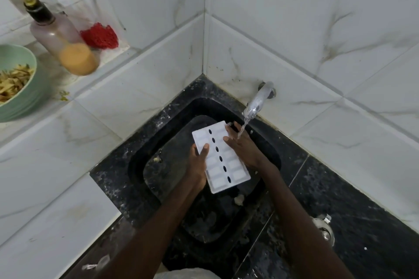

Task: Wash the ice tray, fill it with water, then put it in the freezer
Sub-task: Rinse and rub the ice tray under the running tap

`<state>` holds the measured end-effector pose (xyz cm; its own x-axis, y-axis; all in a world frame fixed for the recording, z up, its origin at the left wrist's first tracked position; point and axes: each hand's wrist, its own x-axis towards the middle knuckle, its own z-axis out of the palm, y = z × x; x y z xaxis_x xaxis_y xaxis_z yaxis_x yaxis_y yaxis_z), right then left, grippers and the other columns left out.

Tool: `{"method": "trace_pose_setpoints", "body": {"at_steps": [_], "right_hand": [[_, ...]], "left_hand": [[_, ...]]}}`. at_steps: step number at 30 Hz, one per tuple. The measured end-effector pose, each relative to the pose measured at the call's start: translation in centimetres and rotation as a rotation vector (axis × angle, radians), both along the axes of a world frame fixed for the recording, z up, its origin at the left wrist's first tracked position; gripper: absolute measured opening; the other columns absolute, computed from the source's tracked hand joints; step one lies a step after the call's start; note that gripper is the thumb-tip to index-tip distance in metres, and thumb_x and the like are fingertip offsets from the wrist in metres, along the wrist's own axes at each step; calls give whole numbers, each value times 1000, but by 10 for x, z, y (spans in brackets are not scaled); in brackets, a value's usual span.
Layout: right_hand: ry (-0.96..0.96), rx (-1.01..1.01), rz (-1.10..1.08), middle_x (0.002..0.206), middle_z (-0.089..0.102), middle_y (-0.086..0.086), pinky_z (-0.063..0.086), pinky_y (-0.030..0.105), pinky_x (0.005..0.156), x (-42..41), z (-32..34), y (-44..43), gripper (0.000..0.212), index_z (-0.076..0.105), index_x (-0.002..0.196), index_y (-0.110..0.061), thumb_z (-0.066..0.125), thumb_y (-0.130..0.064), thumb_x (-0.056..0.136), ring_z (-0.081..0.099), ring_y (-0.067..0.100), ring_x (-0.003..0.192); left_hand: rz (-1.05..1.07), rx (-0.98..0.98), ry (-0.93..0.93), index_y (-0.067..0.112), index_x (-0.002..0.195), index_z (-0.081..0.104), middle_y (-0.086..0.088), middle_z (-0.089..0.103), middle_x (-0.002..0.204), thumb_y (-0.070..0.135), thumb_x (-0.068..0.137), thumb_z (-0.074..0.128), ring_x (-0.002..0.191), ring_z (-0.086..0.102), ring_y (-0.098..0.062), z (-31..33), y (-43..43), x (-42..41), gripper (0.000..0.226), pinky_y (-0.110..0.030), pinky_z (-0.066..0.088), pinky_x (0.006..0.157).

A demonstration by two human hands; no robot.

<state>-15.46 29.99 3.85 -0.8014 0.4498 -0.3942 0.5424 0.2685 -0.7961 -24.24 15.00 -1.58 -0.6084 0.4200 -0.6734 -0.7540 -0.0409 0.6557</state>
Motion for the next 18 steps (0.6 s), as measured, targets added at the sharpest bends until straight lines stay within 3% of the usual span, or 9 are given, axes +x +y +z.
{"method": "trace_pose_setpoints", "body": {"at_steps": [3,7,9,12,18], "right_hand": [[38,-24,-22,169,11,-14,20,22,114,0,14,5,56,42,156,-35,50,-55,103,18,-6,141],[8,1,-11,165,17,-16,16,4,104,13,14,2,53,51,151,-32,47,-55,104,22,-3,144],[-17,32,22,168,14,-15,12,12,114,24,5,1,55,53,148,-37,43,-62,101,18,1,151],[-58,38,42,171,9,-13,13,31,124,31,-2,2,55,52,149,-39,43,-64,101,13,4,154],[-20,87,-12,172,11,-9,14,31,125,22,1,11,48,55,147,-38,44,-57,104,12,-2,152]], "left_hand": [[-7,73,3,10,134,54,-20,71,123,31,89,78,110,69,-45,1,6,3,55,-71,53,90],[71,39,24,8,130,55,-18,73,119,20,99,68,103,72,-39,3,7,-10,36,-59,60,84],[91,44,17,9,130,55,-17,72,119,19,100,65,100,72,-36,3,5,-14,33,-54,62,81],[58,21,-17,8,135,54,-19,72,121,19,100,66,105,72,-40,-2,2,-11,39,-61,59,87],[-11,67,-30,8,134,58,-19,73,121,23,97,69,108,71,-43,-7,1,8,41,-68,54,91]]}}
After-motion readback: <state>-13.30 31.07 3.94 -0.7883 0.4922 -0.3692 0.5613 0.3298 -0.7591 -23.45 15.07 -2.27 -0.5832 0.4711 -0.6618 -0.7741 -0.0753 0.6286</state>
